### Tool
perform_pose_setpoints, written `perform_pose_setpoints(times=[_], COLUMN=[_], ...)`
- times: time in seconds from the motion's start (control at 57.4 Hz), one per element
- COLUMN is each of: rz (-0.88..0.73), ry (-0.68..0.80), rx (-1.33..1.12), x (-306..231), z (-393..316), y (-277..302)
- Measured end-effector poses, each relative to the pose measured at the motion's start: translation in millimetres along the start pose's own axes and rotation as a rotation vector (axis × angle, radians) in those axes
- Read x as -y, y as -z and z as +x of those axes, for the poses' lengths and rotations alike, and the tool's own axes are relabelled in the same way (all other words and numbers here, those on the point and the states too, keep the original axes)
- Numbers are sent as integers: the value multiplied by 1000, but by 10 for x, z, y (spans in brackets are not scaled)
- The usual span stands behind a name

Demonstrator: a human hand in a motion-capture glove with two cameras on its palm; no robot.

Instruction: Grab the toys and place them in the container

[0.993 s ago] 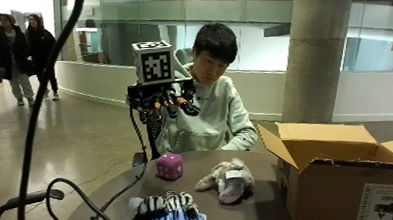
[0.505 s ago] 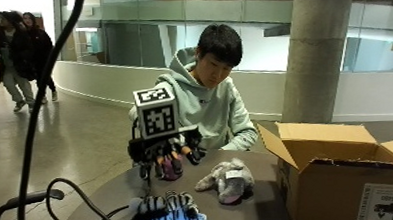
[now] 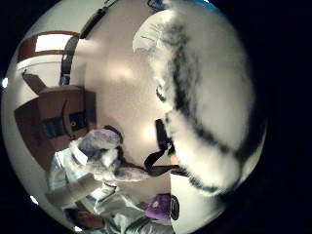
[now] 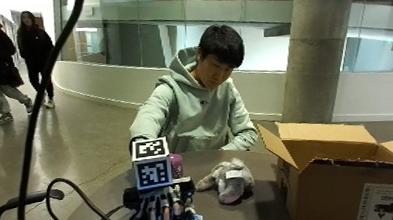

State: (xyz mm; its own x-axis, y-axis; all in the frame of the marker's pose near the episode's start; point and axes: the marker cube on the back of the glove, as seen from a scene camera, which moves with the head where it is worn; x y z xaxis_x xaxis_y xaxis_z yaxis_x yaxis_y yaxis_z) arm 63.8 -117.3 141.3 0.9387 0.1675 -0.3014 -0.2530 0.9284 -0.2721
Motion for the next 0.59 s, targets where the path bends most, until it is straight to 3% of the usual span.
perform_pose_setpoints(times=[0.192,0.348,0.592], rz=[183,109,110], ry=[77,113,249], rx=[-3,-11,-84], x=[-41,-151,-414], z=[-57,-211,-654], y=[-13,150,1291])
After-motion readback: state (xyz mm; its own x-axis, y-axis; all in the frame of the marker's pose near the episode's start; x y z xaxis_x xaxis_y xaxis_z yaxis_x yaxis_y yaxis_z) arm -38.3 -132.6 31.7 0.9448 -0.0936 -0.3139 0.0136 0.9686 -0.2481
